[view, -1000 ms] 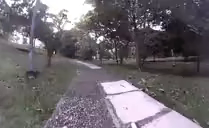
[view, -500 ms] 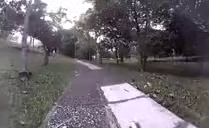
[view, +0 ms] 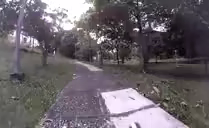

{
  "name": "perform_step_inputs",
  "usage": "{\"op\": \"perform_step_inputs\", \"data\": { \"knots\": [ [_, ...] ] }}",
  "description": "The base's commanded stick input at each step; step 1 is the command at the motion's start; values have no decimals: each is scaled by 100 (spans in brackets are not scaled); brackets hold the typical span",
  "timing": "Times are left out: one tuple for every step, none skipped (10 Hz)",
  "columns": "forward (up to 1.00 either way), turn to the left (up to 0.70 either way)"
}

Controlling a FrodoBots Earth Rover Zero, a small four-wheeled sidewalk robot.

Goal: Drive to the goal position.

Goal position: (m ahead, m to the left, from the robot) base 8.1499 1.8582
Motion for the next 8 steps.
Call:
{"op": "perform_step_inputs", "data": {
  "knots": [
    [70,0],
    [70,0],
    [70,0],
    [70,0],
    [70,0],
    [70,0],
    [70,0],
    [70,1]
  ]
}}
